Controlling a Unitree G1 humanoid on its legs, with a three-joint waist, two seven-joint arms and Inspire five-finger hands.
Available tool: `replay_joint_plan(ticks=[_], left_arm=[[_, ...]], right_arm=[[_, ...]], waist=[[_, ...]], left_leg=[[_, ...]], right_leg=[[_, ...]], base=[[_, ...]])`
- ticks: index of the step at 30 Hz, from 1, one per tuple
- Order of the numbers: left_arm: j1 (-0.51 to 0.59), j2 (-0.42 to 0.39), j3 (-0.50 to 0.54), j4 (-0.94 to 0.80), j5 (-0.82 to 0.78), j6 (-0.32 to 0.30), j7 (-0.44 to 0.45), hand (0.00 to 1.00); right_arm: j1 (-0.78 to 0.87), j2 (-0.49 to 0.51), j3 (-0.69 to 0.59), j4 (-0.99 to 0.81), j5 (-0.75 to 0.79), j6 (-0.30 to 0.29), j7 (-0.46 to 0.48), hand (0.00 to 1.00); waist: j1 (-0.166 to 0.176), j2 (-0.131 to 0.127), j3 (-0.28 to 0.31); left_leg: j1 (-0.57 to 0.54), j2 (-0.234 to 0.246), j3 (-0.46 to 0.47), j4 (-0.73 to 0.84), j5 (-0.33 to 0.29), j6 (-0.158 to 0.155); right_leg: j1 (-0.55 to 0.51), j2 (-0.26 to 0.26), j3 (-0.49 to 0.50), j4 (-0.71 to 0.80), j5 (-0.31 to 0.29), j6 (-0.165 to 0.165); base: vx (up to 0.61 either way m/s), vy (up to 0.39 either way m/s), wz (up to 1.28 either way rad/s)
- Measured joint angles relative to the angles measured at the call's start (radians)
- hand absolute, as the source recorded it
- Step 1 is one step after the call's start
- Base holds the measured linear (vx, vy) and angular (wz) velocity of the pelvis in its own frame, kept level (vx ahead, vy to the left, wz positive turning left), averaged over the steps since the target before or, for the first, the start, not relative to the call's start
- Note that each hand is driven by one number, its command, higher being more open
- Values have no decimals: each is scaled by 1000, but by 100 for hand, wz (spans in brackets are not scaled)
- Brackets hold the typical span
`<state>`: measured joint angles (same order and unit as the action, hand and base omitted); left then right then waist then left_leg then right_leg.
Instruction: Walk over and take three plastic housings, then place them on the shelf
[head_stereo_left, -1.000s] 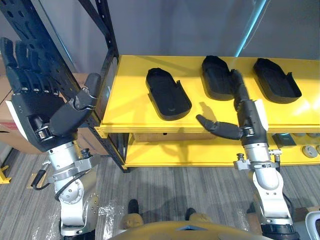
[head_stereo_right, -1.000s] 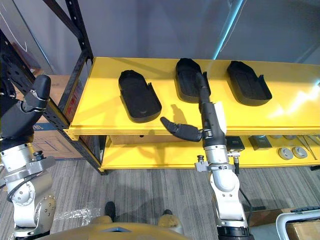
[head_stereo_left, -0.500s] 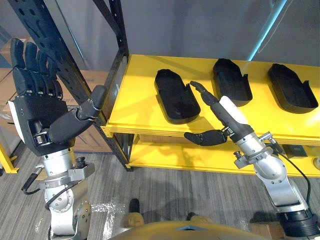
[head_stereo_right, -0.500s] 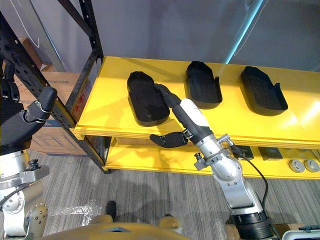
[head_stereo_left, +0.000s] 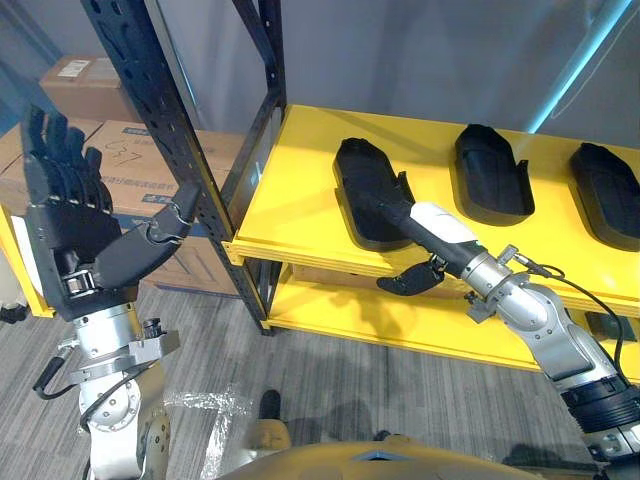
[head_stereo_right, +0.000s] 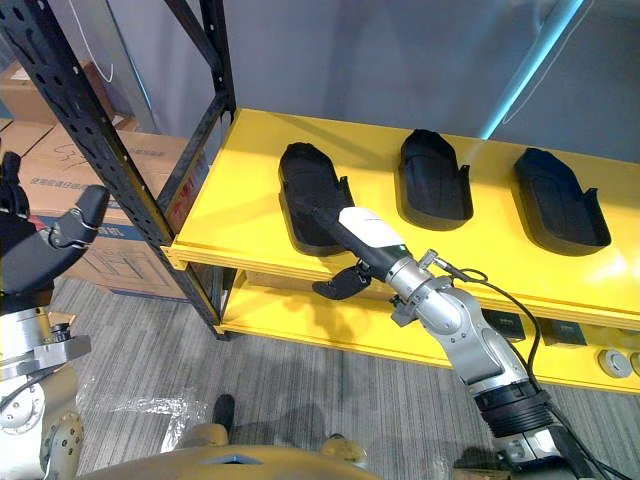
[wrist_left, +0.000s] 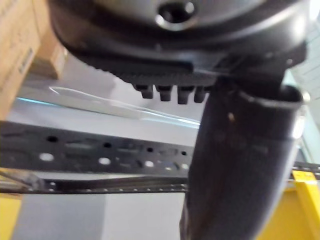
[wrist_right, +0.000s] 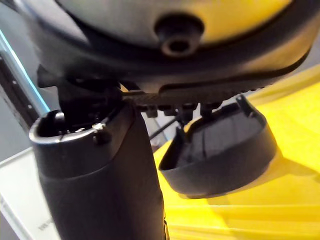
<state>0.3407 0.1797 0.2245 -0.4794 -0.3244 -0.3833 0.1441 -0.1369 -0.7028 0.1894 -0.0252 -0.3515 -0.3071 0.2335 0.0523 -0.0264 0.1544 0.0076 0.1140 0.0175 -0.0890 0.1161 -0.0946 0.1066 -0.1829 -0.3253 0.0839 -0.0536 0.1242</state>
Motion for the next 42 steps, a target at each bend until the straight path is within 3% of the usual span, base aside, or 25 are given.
replay_joint_plan(ticks=[1, 2, 7, 16, 20, 28, 37, 42], left_arm=[[8, 1, 2, 16, 3, 4, 0, 100], [21, 1, 7, 48, 8, 21, -1, 100], [29, 1, 13, 208, 13, 69, 0, 100], [30, -17, 11, 412, -30, 74, 19, 100], [17, -18, 7, 566, -110, 77, 13, 100], [14, -27, -14, 953, -276, 97, -25, 100], [12, -64, -4, 1112, -341, 117, -22, 100], [4, -66, 12, 1149, -341, 128, -21, 100]], right_arm=[[-4, 0, 0, 9, 0, 2, 0, 100], [-10, -2, 0, 21, 0, 13, 0, 0], [-45, -9, 1, 91, 0, 36, -1, 0], [-118, -37, 28, 147, 3, 21, 0, 0], [-158, -39, 61, 177, 5, -13, 4, 0], [-245, -39, 101, 278, 14, -65, 27, 0], [-334, -39, 160, 374, -75, -151, -23, 0], [-394, -39, 206, 393, -115, -187, -54, 0]], waist=[[0, 0, 1], [1, 0, 6], [4, -1, 27], [11, 1, 30], [26, 9, 39], [33, -7, 48], [55, -10, 50], [59, -25, 58]], left_leg=[[0, 0, 0, 0, 0, 0], [0, 0, 0, 0, 0, 0], [-2, 0, 0, 0, -3, -4], [-5, -2, 0, 0, 4, -3], [-4, -1, 1, 0, 2, 2], [-10, -1, 2, 0, 3, 3], [1, 3, 2, 0, 2, 5], [-1, 2, -1, 0, 4, 5]], right_leg=[[0, 0, 0, 0, 0, 0], [0, 0, 0, 0, 0, 0], [-1, 0, -1, 0, -1, 0], [-5, -2, -1, 1, -1, 0], [-6, -2, 1, 1, -2, -2], [-12, -2, 2, 3, -3, -4], [-1, 1, 2, 1, -3, -4], [-1, 1, -1, 0, -3, -4]], base=[[0, 0, 0], [0, 0, 0], [0, 0, 0], [0, 0, 0], [0, 0, 0], [0, 0, 0], [0, 0, 0], [0, 0, 1]])
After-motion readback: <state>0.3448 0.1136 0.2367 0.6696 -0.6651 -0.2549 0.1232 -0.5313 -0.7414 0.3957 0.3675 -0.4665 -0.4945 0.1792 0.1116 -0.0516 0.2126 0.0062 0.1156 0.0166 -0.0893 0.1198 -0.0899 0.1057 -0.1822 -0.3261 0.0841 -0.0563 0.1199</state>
